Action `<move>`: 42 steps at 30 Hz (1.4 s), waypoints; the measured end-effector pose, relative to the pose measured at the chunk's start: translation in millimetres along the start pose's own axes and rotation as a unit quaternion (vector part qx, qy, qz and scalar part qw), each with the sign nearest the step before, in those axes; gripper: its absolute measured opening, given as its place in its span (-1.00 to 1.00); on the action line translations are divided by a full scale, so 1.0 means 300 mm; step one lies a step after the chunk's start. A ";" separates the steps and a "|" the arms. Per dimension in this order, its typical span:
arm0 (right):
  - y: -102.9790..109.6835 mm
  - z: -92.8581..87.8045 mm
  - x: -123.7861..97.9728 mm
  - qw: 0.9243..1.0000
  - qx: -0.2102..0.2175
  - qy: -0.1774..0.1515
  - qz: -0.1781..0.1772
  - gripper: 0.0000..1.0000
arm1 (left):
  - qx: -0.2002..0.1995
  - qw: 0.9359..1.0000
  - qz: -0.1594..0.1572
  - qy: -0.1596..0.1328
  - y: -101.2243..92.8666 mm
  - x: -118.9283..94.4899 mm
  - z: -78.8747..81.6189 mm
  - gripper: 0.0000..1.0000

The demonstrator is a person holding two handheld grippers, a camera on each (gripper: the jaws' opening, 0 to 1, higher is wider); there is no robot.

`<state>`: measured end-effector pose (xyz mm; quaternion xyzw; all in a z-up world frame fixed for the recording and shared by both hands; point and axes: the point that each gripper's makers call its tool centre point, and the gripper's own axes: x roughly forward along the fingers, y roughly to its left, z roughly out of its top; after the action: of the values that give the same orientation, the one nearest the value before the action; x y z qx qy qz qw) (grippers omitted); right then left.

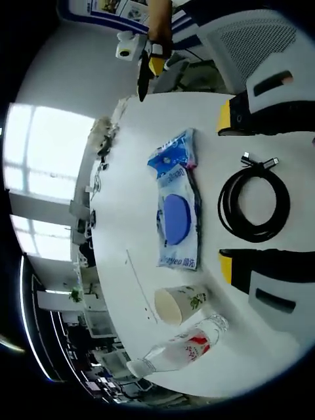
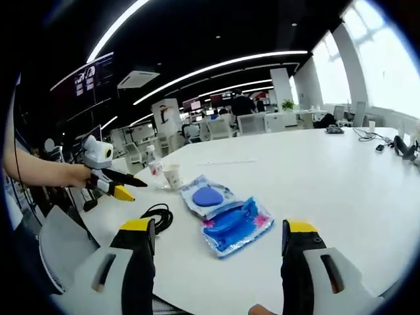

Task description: Arrange the tabletop items into an orderly group along one side of the table until the central work area is clear of visible clutter.

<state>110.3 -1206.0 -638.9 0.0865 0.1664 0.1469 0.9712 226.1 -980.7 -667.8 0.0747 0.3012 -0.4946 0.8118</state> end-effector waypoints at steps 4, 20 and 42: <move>0.004 0.000 0.006 1.000 0.002 0.000 0.002 0.53 | 0.006 1.000 -0.002 0.007 0.003 0.009 0.004 0.33; -0.001 0.029 0.041 1.000 0.017 0.007 0.007 0.48 | 0.031 0.999 0.003 0.014 0.038 0.022 0.077 0.32; 0.042 0.022 0.109 0.998 0.030 0.030 0.037 0.50 | 0.068 0.997 -0.011 0.041 0.050 0.079 0.108 0.34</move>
<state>139.0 -1184.7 -639.7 0.1176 0.1967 0.1803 0.9566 260.1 -1004.8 -657.5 0.1469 0.3011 -0.5190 0.7864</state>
